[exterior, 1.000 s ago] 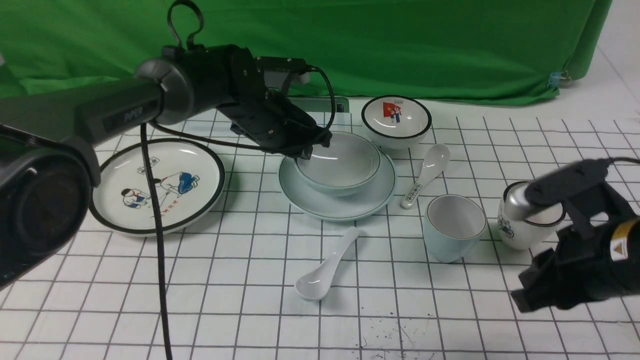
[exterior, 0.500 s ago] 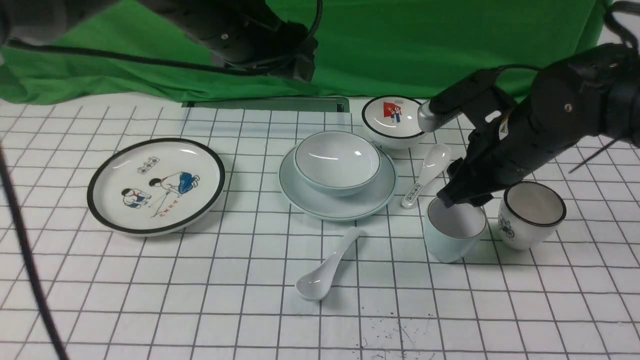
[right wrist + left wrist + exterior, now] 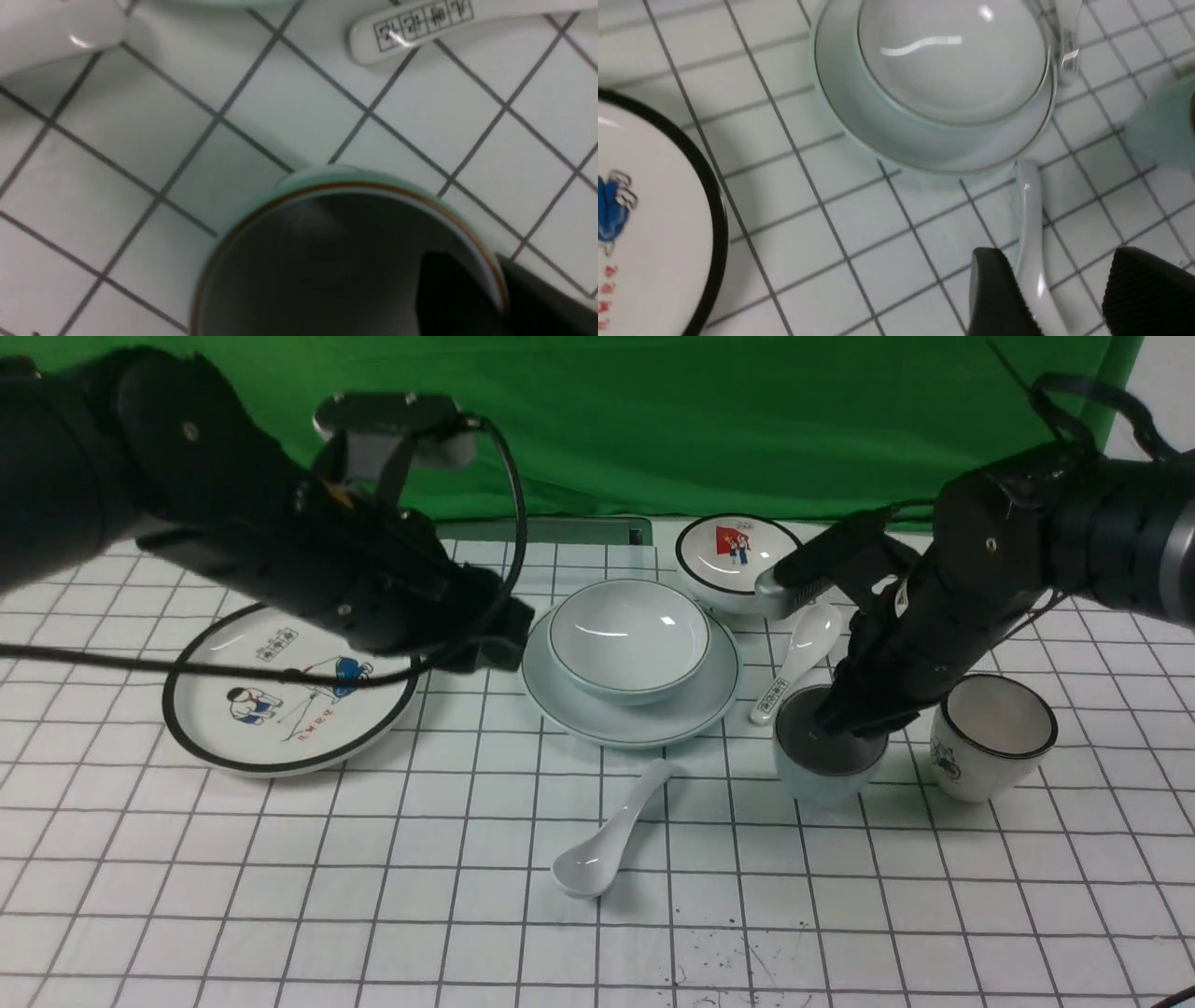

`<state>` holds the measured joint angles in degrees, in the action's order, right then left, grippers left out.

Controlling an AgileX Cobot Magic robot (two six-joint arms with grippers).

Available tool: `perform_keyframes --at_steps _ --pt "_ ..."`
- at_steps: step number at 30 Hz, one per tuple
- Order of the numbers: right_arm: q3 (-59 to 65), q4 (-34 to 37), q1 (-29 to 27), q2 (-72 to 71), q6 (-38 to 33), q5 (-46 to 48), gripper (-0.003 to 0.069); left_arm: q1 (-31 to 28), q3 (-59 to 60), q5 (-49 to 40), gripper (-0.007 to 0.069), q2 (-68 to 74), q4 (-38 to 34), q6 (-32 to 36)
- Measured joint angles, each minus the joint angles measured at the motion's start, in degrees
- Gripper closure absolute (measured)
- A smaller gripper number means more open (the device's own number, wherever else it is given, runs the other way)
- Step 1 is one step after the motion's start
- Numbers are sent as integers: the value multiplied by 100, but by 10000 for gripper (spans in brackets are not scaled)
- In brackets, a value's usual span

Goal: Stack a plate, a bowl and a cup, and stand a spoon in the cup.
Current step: Use the right arm to grab a blue teacup, then use the right arm to put the blue teacup into the blue rice bowl in the middle

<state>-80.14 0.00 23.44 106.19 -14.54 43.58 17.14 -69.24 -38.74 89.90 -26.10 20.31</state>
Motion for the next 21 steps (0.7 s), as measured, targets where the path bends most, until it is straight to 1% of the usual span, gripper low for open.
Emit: perform_keyframes --at_steps 1,2,3,6,8,14,15,18,21 --pt "-344 180 37 -12 -16 279 578 0 146 -74 351 25 -20 124" --pt "-448 228 45 -12 -28 313 578 0 160 -84 351 25 -20 124" --pt "-861 367 91 -6 -44 489 578 0 239 -130 354 39 -33 153" --pt "-1739 488 237 170 -44 674 578 0 318 -189 357 58 -63 186" --pt "-2568 563 353 522 -44 735 578 0 325 -159 358 60 -105 198" --pt "-4247 594 495 1845 101 1087 578 0 325 63 358 60 -181 209" --pt "-4298 594 495 1934 101 1106 578 0 325 63 358 60 -188 209" --pt "-4981 594 501 2505 181 1532 578 0 325 62 358 60 -192 215" --pt "-5142 580 501 2743 241 1680 578 0 325 62 358 60 -226 215"
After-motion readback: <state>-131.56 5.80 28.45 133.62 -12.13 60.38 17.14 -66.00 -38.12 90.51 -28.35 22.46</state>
